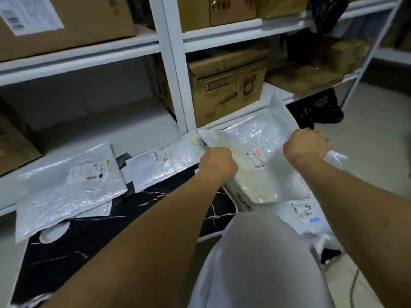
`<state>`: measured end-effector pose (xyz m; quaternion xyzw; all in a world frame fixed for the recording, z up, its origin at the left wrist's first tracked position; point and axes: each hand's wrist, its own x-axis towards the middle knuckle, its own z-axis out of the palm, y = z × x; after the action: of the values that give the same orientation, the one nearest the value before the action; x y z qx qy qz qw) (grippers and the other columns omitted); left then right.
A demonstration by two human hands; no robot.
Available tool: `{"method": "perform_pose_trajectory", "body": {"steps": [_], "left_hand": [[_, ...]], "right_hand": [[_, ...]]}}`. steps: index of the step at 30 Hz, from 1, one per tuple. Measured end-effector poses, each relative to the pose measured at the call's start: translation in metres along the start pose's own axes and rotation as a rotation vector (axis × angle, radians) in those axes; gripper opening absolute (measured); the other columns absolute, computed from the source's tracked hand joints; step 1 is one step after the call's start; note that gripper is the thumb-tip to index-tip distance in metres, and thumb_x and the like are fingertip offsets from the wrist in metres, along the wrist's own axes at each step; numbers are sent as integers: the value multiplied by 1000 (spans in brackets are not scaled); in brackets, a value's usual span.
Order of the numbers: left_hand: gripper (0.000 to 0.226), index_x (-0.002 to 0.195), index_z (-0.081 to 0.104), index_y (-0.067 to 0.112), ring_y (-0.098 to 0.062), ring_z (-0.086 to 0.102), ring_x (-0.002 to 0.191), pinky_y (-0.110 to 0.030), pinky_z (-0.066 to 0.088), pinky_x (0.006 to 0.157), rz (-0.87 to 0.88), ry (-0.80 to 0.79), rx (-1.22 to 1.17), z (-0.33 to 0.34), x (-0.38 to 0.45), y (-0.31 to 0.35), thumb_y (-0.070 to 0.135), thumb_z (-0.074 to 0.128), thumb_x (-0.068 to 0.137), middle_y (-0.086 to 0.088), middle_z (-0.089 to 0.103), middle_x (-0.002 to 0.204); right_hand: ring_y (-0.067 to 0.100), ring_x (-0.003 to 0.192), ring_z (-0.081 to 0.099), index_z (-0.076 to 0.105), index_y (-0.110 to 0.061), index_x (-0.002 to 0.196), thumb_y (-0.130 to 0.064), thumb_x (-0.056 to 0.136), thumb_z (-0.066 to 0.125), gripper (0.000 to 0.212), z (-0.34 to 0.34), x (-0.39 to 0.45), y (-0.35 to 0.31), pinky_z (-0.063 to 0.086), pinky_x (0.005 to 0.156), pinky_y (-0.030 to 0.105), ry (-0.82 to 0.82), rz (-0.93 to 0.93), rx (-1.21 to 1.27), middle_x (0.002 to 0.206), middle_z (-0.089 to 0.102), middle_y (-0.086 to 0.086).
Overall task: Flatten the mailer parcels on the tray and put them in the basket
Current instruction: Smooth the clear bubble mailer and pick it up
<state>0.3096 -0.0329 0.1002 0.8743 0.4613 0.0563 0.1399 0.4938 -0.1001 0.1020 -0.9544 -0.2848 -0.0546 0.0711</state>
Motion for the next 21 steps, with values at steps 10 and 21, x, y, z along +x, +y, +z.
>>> {"method": "perform_pose_trajectory", "body": {"steps": [10,21], "left_hand": [[18,85,55,14,-20,55,95,-32,43,88,268,-372,230,78,48,22,24,43,95,-2,56,94],[21,95,53,16,-20,46,85,-41,30,93,321,-473,582,121,73,24,33,39,96,-2,48,84]], "right_hand": [[31,115,40,60,-9,115,-11,88,41,33,84,32,42,34,88,41,-139,-55,-191,103,53,6],[34,127,38,51,-17,132,-28,87,47,46,174,54,49,35,104,47,-345,-5,-160,134,48,9]]}}
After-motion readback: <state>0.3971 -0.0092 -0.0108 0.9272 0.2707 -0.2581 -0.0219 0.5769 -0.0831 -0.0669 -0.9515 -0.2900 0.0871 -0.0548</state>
